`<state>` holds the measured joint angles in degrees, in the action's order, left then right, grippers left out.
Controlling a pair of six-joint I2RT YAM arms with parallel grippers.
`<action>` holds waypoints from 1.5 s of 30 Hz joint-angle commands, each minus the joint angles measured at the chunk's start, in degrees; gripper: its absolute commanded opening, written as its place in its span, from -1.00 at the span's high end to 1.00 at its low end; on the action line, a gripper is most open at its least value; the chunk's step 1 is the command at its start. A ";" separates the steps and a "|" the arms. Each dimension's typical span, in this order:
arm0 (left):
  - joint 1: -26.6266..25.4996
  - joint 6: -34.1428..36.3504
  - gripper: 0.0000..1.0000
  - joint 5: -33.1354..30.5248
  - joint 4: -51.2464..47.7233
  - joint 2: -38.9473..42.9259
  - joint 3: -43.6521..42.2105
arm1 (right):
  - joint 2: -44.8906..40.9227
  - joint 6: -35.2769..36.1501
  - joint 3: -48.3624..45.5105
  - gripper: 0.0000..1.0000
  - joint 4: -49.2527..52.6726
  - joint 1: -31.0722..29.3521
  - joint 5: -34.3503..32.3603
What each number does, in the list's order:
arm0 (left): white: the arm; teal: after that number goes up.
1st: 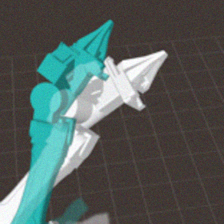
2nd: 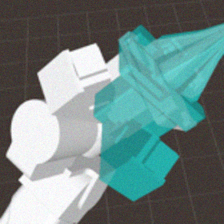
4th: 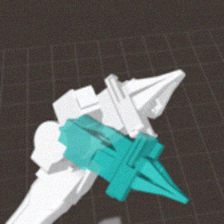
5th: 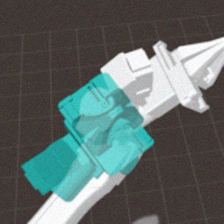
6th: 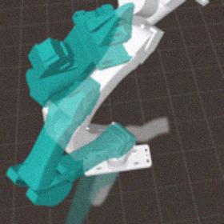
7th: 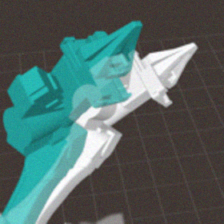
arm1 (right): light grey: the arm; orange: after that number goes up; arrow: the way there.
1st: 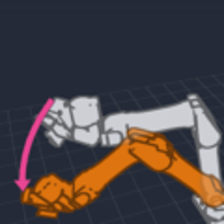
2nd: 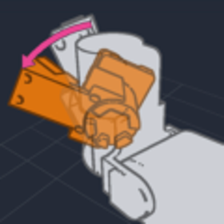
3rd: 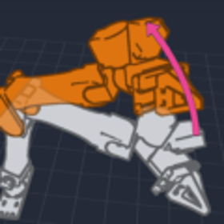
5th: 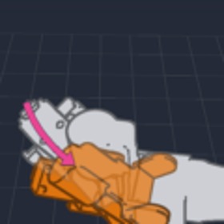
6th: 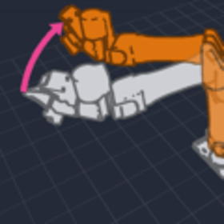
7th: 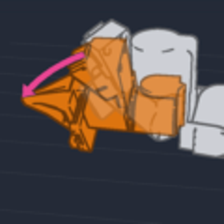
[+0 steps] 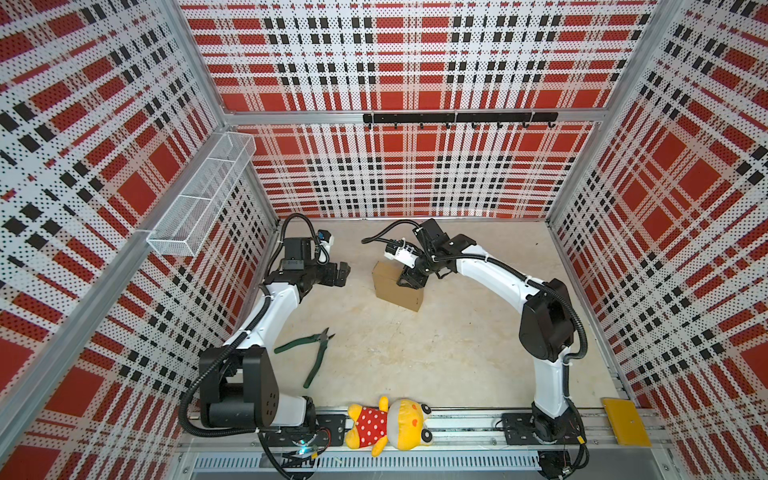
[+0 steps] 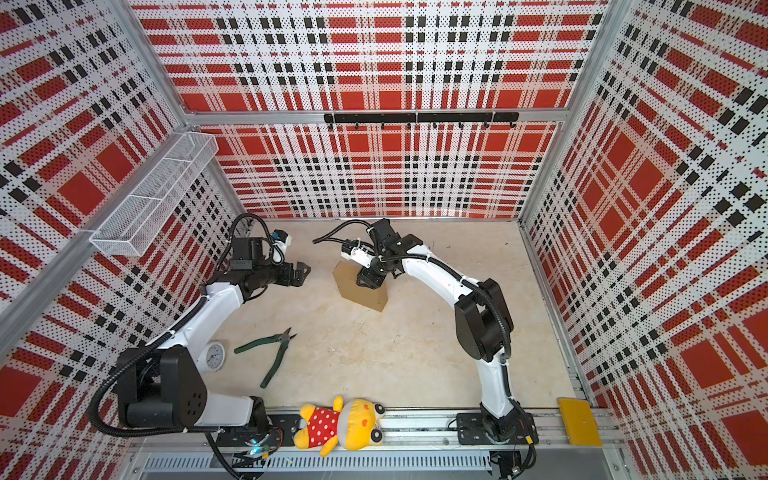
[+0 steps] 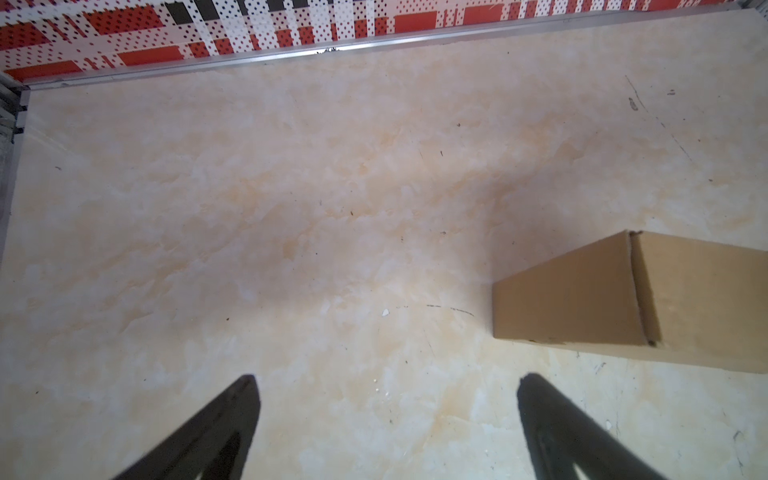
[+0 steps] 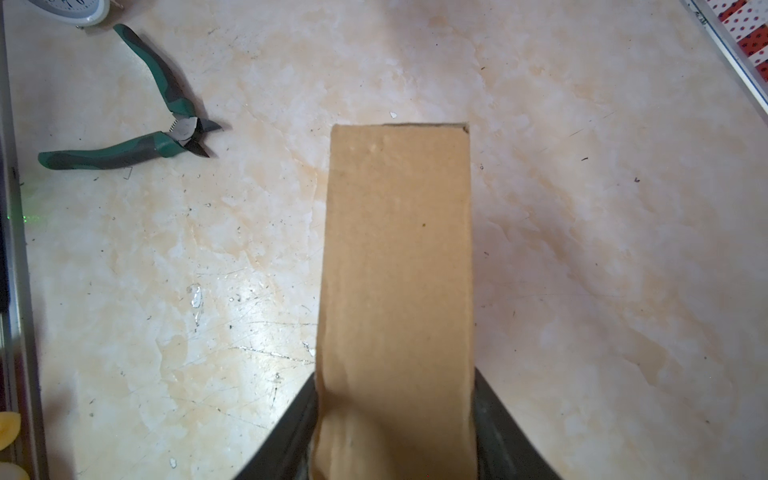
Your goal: Fold the paper box
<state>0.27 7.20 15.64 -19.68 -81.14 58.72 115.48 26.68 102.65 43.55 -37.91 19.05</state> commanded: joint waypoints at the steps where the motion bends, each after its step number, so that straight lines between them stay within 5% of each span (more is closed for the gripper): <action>1: -0.80 -4.73 -0.99 -5.31 6.23 0.79 -1.96 | -1.54 5.80 0.99 0.05 -0.23 -0.31 -2.99; 9: -4.83 -2.46 -0.99 -16.23 14.16 -0.75 -4.72 | -6.32 18.73 -5.54 0.05 -9.10 -0.01 -10.57; 24: -4.84 -1.92 -0.99 -18.23 43.14 -2.31 -21.54 | -17.21 40.41 -37.38 0.03 -45.57 -1.13 -18.38; 39: -5.10 -2.50 -0.99 -20.08 60.90 -5.15 -31.01 | -19.04 41.66 -51.46 -0.67 -53.64 -4.78 -25.11; 40: -5.11 -2.40 -0.99 -19.76 62.34 -6.13 -31.33 | -19.13 40.59 -51.97 -0.99 -54.11 -4.97 -25.75; 45: -4.71 -3.33 -0.99 -20.33 65.55 -6.91 -32.70 | -21.26 37.75 -54.96 -1.00 -54.15 -6.26 -27.31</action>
<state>-4.80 5.39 -3.81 39.44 -87.70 26.87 97.03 66.02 49.17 -7.11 -43.40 -7.07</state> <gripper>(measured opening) 0.994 0.993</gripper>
